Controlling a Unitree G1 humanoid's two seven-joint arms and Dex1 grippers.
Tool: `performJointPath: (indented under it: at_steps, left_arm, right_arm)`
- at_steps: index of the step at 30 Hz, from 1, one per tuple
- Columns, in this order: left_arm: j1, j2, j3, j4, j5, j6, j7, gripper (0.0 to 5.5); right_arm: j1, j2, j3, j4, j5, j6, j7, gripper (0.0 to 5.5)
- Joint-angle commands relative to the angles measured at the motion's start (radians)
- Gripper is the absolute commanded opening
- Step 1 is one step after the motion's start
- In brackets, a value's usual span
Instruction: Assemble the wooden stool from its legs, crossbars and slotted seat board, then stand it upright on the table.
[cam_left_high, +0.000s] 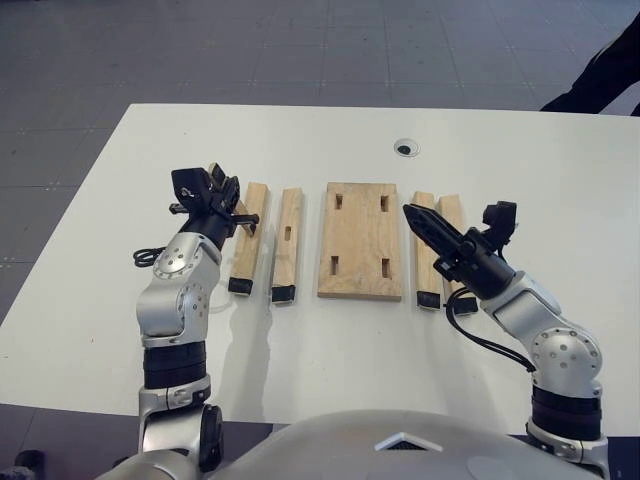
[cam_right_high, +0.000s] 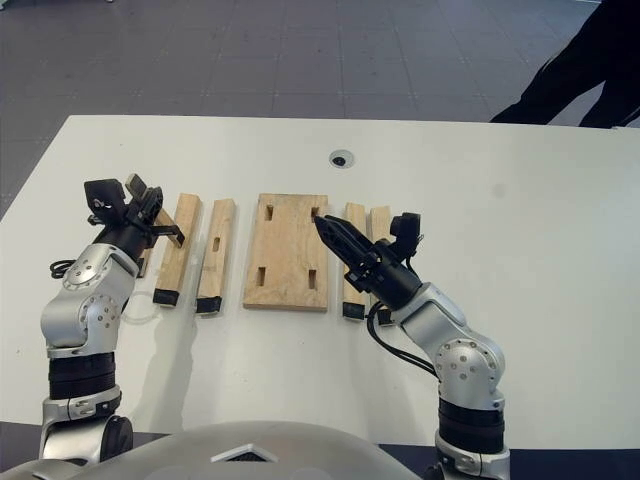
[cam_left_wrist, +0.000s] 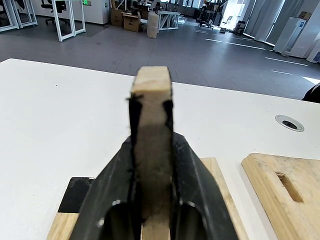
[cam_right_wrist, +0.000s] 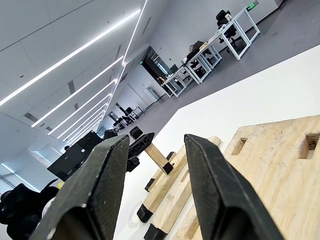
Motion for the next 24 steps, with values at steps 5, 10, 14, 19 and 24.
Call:
performJointPath:
  at_steps: [5, 10, 14, 19, 24]
  left_arm:
    - [-0.020, 0.001, 0.026, 0.010, 0.041, 0.000, 0.010, 0.42]
    - [-0.012, -0.016, 0.014, 0.033, 0.055, -0.017, -0.005, 0.42]
    - [-0.042, -0.029, 0.006, 0.094, 0.062, -0.036, -0.016, 0.42]
    - [-0.050, -0.026, -0.009, 0.169, 0.097, -0.047, -0.021, 0.42]
    - [0.050, -0.026, -0.020, 0.156, 0.149, -0.089, -0.009, 0.42]
  right_arm:
    - [0.000, -0.014, 0.006, -0.013, -0.014, -0.002, -0.006, 2.01]
    - [-0.003, -0.021, 0.000, -0.011, -0.013, 0.000, -0.007, 2.01]
    - [-0.003, -0.023, 0.004, -0.007, -0.020, 0.000, -0.008, 2.01]
    - [-0.004, -0.021, -0.003, -0.006, -0.024, 0.003, -0.019, 2.01]
    - [-0.007, -0.023, -0.002, -0.003, -0.027, 0.003, -0.023, 2.01]
